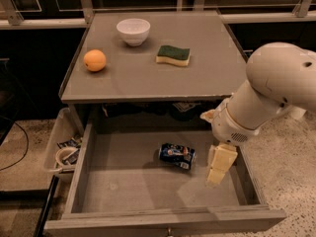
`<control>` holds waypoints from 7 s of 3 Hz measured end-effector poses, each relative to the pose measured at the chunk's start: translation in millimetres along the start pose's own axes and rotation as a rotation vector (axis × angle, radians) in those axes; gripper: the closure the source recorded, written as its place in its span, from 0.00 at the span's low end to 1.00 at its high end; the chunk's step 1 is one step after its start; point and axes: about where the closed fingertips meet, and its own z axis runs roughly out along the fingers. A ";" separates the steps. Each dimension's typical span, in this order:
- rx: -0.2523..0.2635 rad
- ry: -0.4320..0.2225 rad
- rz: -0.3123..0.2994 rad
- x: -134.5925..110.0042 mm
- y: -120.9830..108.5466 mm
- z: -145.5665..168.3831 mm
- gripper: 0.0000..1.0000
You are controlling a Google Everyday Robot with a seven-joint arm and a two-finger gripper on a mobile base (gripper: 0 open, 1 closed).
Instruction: Pick pepsi can from top drawer and place on counter
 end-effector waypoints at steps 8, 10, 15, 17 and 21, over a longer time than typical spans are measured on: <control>0.116 -0.401 0.054 8.2 -85.9 173.8 0.00; 0.113 -0.406 0.057 8.2 -87.0 175.5 0.18; 0.087 -0.385 0.050 13.7 -77.0 147.5 1.00; 0.248 -0.305 -0.057 -2.2 -76.2 12.6 1.00; 0.474 -0.307 -0.092 -14.6 -122.8 -97.8 1.00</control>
Offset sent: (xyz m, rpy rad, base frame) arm 0.0216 0.0122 -0.0517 0.0983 -0.0567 -0.0451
